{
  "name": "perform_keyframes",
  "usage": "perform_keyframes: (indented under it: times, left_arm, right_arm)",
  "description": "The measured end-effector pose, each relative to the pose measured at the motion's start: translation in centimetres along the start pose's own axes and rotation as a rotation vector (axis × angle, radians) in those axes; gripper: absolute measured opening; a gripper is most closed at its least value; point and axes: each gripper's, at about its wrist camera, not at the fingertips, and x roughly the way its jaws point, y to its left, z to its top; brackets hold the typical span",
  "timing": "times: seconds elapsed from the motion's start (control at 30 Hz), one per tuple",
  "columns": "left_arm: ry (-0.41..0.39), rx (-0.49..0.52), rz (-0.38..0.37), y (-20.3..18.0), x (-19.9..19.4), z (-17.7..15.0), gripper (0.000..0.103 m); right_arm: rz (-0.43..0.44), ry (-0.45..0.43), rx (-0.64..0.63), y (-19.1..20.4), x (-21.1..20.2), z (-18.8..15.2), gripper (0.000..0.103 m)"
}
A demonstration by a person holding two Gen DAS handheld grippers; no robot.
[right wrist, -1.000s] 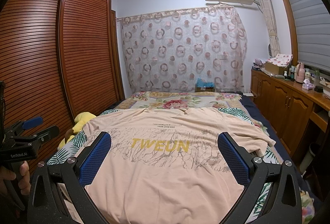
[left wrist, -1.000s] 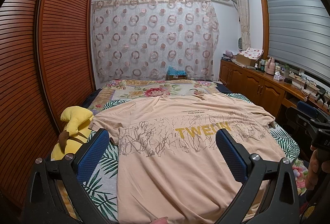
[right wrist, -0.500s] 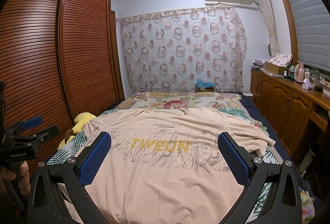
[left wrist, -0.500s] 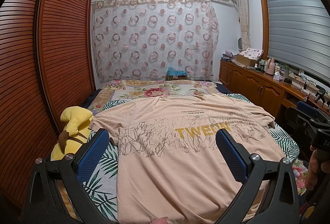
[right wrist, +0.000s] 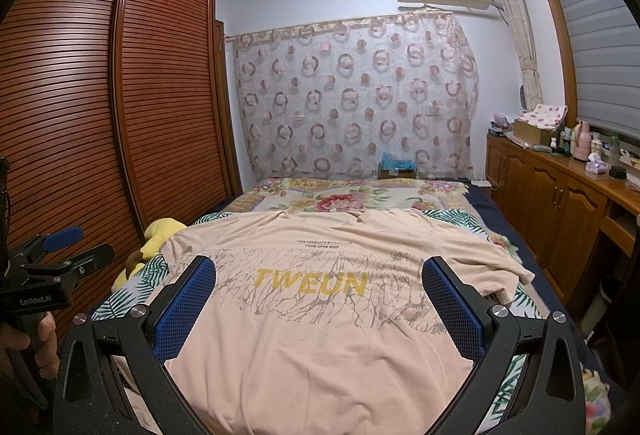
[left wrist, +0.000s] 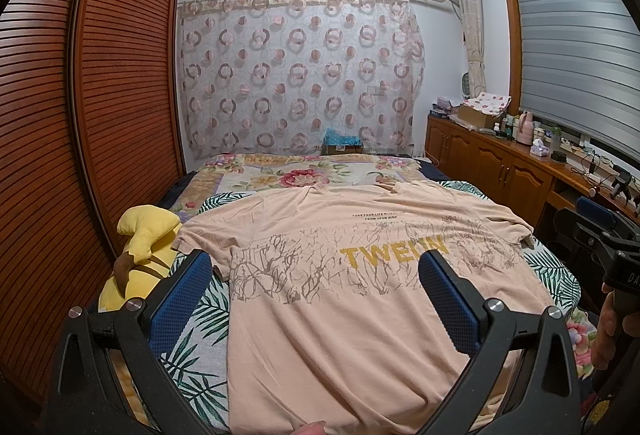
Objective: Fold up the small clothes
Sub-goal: 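Grasp the peach T-shirt edge with the left gripper and lift it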
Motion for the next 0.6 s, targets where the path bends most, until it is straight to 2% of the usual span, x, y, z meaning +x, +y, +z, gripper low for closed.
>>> perform_keyframes:
  times: [0.17,0.27,0.6]
  left_arm:
    - [0.018,-0.001,0.004,0.5,1.0,-0.6,0.103]
    - [0.065,0.000,0.020,2.4,3.0,-1.7,0.103]
    - [0.180,0.031,0.086,7.6,8.2,-3.1,0.103]
  right_arm:
    - [0.011,0.008,0.001,0.0,0.7,-0.2,0.103]
    - [0.042,0.033,-0.008,0.2,2.0,-0.5,0.103]
    - [0.135,0.120,-0.076,0.7,9.0,0.3,0.103]
